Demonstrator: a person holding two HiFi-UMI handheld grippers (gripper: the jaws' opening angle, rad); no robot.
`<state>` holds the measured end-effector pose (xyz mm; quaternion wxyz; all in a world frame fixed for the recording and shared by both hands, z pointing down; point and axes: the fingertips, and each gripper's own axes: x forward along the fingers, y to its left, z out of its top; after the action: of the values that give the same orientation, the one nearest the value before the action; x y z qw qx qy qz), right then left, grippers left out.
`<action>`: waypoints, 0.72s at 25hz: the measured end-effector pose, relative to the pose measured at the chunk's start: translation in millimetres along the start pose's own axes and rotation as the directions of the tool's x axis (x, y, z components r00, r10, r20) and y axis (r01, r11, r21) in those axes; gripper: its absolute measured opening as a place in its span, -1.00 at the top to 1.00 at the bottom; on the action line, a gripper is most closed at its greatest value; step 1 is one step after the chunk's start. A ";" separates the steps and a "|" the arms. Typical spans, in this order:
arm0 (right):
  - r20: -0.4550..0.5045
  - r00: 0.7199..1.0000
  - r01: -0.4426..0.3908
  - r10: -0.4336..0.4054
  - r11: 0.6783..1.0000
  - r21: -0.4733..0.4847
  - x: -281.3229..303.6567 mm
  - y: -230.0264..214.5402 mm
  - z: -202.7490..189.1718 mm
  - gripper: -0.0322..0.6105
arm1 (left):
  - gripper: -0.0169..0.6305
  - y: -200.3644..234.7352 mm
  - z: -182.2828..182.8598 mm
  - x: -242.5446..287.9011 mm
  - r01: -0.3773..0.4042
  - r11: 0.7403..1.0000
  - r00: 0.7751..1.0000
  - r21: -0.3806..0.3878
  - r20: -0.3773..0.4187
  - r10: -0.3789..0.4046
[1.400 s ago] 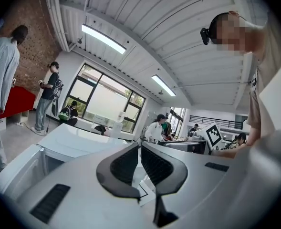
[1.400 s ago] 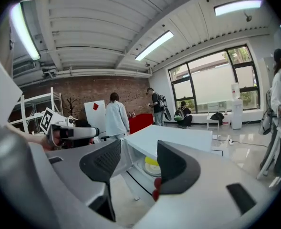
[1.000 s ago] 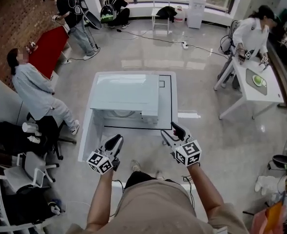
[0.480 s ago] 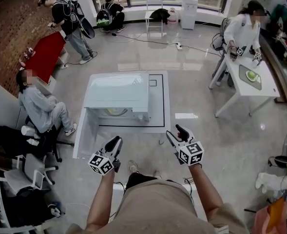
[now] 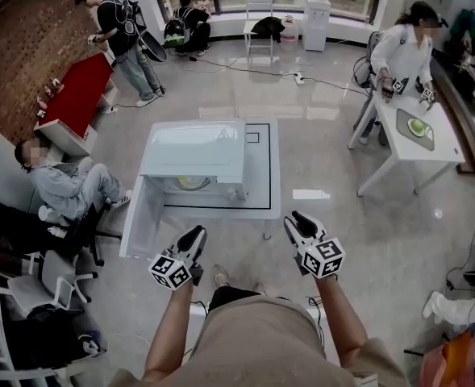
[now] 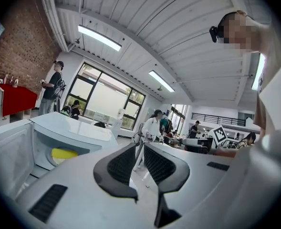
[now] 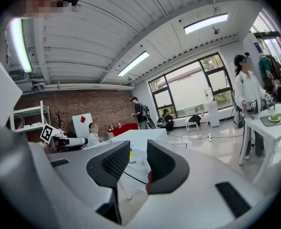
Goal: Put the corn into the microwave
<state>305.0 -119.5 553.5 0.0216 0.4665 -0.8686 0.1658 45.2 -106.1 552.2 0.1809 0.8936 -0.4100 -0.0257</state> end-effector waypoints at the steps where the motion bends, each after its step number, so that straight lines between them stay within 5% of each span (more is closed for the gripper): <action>1: 0.007 1.000 -0.007 0.007 1.000 -0.004 -1.5 1.2 1.3 0.54 | 0.81 -0.8 -0.4 -1.4 -0.004 1.000 1.000 -0.004 0.001 0.004; 7: 0.086 0.994 -0.077 0.063 0.984 0.161 -9.8 11.1 15.5 0.56 | 0.81 -10.1 3.4 2.5 0.003 0.999 1.000 -0.047 0.026 -0.002; 18: 0.064 0.995 -0.080 0.074 0.991 0.104 -24.3 17.8 5.5 0.56 | 0.81 -33.3 -13.6 16.8 0.047 0.997 0.999 -0.064 -0.017 -0.048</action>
<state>304.8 -92.6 539.0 -0.0357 0.4378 -0.8761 0.1986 83.1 -94.5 555.1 0.2125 0.8970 -0.3860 -0.0349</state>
